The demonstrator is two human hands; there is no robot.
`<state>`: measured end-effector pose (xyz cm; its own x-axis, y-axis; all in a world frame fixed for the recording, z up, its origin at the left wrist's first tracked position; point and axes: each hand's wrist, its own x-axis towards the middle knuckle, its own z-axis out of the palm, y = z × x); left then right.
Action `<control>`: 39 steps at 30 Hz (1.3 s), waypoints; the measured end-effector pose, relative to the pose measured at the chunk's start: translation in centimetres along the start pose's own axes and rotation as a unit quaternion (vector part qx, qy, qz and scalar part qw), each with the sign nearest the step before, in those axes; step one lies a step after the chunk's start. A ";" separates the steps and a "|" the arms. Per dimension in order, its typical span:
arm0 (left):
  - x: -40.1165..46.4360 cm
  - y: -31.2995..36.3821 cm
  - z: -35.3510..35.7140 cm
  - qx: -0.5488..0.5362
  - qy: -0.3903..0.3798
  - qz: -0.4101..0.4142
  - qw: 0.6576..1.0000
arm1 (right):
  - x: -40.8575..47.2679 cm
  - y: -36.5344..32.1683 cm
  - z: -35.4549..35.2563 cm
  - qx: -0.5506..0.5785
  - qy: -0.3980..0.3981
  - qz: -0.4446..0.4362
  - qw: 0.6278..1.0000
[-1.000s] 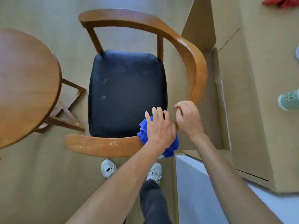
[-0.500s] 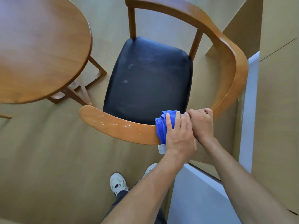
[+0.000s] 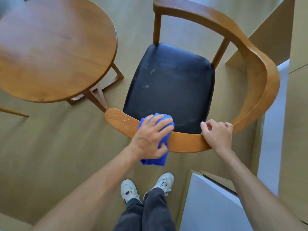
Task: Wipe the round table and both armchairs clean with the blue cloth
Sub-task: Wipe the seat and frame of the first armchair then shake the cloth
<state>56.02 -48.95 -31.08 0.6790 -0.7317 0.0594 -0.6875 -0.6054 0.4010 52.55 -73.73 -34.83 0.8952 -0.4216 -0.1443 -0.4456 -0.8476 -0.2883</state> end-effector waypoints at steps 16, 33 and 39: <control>0.2 -0.6 0.0 -0.029 0.010 -0.029 0.999 | -1.6 -3.5 1.6 -0.063 -0.005 0.044 0.997; -3.2 -13.9 -5.9 -0.080 0.036 -0.234 0.968 | -1.8 -3.2 1.8 -0.069 0.008 0.032 0.997; -1.2 -4.8 -1.5 -0.026 0.060 -0.130 0.989 | -1.6 -3.5 1.8 -0.072 0.000 0.041 0.997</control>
<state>58.91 -44.73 -31.66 0.8592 -0.5088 0.0544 -0.4732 -0.7496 0.4628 52.67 -69.53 -35.30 0.8562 -0.4908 -0.1611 -0.5118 -0.8483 -0.1358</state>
